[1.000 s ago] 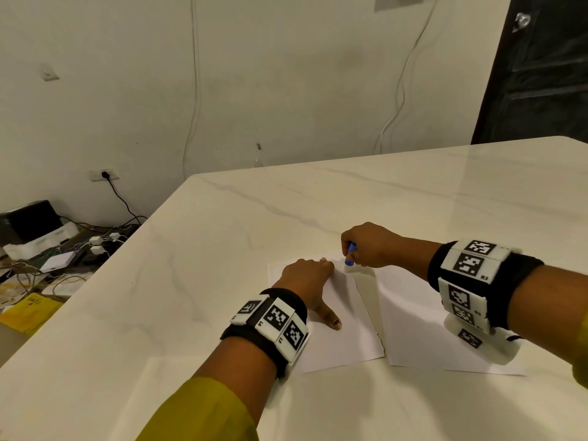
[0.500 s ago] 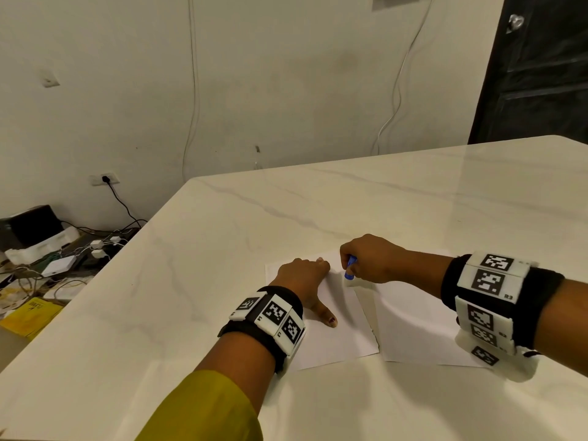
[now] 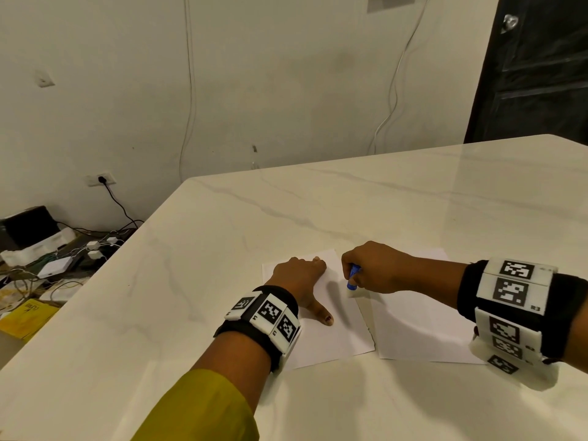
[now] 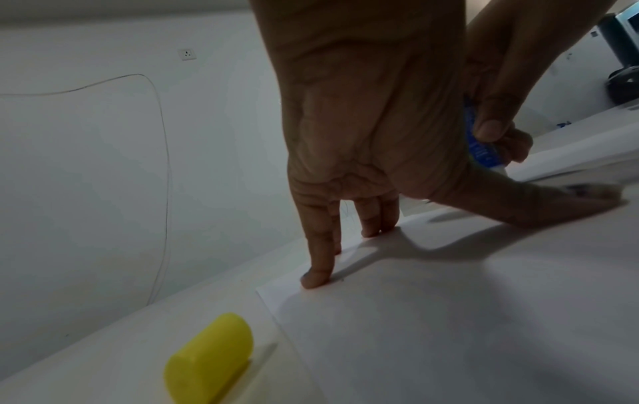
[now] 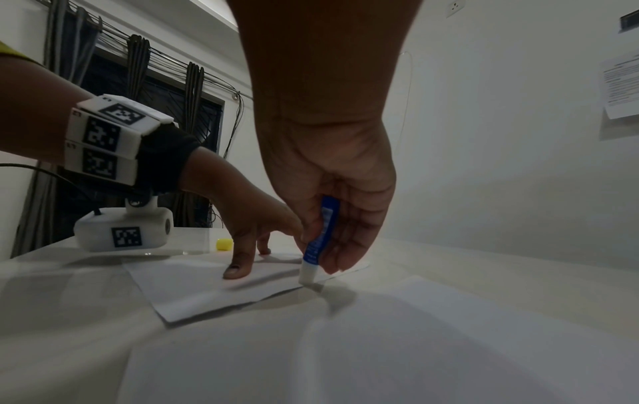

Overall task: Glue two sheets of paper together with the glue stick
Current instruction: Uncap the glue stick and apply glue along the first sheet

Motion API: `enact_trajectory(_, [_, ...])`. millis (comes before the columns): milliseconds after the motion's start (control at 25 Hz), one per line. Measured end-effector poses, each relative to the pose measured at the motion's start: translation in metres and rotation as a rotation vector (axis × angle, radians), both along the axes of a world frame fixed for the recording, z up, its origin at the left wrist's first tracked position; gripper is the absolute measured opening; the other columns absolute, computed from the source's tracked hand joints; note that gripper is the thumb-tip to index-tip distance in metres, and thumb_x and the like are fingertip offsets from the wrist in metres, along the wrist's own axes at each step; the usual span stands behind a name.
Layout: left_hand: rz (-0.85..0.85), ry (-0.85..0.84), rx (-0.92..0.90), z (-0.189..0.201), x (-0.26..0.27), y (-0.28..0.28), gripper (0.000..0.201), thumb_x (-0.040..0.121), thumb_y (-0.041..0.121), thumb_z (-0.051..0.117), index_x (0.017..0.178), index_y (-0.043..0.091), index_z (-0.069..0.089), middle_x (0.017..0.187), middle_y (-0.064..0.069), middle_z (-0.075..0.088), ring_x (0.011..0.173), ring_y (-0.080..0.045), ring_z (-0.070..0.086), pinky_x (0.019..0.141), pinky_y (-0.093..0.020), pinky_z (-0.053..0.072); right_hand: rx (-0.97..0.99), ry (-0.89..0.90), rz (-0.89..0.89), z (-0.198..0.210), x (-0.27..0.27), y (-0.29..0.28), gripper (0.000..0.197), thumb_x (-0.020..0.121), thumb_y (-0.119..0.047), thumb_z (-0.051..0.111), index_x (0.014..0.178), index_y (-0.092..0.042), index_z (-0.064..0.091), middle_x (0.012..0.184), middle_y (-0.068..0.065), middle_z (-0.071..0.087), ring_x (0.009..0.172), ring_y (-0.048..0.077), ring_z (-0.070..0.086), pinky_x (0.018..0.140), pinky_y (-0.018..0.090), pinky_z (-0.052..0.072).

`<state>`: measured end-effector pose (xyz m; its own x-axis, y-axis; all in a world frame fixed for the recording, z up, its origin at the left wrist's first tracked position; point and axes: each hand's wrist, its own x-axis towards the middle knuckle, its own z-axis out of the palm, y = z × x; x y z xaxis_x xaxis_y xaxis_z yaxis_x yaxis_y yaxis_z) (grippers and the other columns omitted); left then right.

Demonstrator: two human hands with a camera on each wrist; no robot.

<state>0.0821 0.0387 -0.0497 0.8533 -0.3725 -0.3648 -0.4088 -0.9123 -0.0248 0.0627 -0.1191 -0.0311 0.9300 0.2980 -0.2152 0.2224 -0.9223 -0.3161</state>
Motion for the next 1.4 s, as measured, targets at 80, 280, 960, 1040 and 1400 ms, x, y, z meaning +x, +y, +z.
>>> enact_trajectory(80, [0.006,-0.001,-0.006,0.0,0.0,0.0,0.098,0.062,0.054,0.078,0.139,0.015,0.03,0.132,-0.009,0.051,0.121,-0.029,0.047,0.096,-0.039,0.042,-0.005,0.003,0.005,0.0,-0.002,0.0,0.022,0.09,-0.012,0.055,0.11,-0.007,0.063,0.117,0.012,0.064,0.087,0.016,0.048,0.058,0.014,0.032])
enact_trajectory(280, [0.003,-0.013,-0.017,-0.002,0.0,0.0,0.097,0.062,0.055,0.078,0.137,0.016,0.032,0.131,-0.008,0.052,0.12,-0.028,0.048,0.094,-0.036,0.041,-0.013,0.017,0.021,0.001,-0.013,-0.001,0.022,0.091,-0.012,0.055,0.111,-0.008,0.062,0.117,0.011,0.064,0.087,0.015,0.047,0.058,0.013,0.032])
enact_trajectory(960, [-0.002,-0.009,-0.018,-0.002,-0.001,0.001,0.098,0.064,0.053,0.078,0.14,0.016,0.029,0.138,-0.006,0.047,0.127,-0.027,0.042,0.102,-0.039,0.037,-0.035,0.055,0.139,0.004,-0.052,-0.007,0.022,0.092,-0.009,0.051,0.111,-0.009,0.062,0.115,0.008,0.065,0.086,0.013,0.048,0.057,0.01,0.032])
enact_trajectory(1040, [-0.001,-0.005,-0.018,-0.001,-0.001,0.001,0.097,0.064,0.053,0.078,0.14,0.017,0.03,0.138,-0.006,0.047,0.127,-0.027,0.042,0.102,-0.039,0.037,-0.017,0.058,0.145,0.003,-0.056,-0.009,0.021,0.091,-0.009,0.051,0.109,-0.01,0.062,0.114,0.007,0.066,0.086,0.013,0.049,0.058,0.011,0.033])
enact_trajectory(1400, [0.009,0.007,-0.017,0.002,-0.002,0.0,0.095,0.064,0.052,0.078,0.137,0.015,0.031,0.134,-0.007,0.049,0.124,-0.028,0.044,0.099,-0.039,0.039,-0.022,0.087,0.168,0.003,-0.066,-0.013,0.018,0.09,-0.01,0.052,0.105,-0.014,0.062,0.113,0.004,0.067,0.086,0.016,0.05,0.061,0.016,0.036])
